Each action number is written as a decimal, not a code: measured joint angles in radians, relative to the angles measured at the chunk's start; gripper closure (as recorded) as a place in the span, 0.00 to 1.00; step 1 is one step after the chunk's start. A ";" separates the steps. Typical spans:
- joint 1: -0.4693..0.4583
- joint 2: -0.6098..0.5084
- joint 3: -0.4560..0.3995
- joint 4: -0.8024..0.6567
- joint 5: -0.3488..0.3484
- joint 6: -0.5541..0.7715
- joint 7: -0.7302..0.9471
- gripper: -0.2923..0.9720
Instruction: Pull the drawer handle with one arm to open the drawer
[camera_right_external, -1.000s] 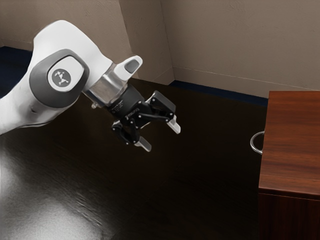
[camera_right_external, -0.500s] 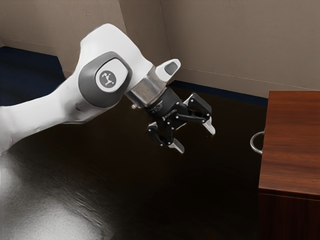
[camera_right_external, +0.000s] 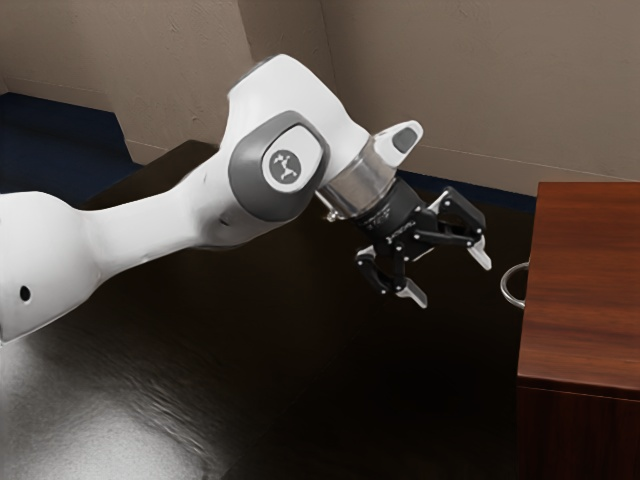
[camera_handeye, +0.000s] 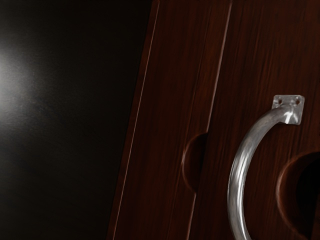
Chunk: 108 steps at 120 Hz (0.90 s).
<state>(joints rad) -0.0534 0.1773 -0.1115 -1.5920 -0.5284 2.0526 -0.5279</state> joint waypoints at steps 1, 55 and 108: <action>-0.001 0.001 0.000 0.001 0.000 0.000 0.000 0.23; -0.007 0.026 0.008 -0.014 0.018 0.032 -0.030 0.23; -0.030 0.052 0.009 -0.005 0.044 0.126 -0.048 0.23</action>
<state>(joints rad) -0.0829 0.2290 -0.1022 -1.5973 -0.4846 2.1790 -0.5761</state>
